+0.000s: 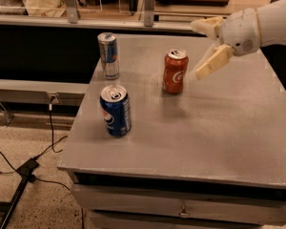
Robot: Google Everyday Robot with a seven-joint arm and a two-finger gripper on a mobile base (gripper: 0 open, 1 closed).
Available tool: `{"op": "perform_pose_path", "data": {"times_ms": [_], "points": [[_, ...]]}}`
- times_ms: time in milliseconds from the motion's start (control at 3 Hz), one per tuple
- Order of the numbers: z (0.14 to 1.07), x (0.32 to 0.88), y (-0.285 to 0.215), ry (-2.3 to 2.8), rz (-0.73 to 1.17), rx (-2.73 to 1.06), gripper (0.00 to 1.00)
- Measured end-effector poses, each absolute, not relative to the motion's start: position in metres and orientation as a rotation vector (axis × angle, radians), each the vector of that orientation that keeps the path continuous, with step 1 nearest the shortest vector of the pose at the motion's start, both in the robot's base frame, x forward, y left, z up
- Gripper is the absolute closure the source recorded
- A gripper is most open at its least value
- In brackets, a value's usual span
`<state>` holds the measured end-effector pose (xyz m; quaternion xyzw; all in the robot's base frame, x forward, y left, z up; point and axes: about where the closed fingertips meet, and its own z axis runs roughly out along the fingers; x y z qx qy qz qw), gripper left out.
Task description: Knock coke can over
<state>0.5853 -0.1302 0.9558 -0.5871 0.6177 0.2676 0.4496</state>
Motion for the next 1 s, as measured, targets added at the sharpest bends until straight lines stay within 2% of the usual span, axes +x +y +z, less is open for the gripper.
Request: {"op": "perform_pose_path", "data": {"times_ms": [667,1000], "points": [[0.938,0.591,-0.078,1.36,0.924,-1.347,0.0],[0.938,0.591,-0.078,1.36,0.924,-1.347,0.0]]}}
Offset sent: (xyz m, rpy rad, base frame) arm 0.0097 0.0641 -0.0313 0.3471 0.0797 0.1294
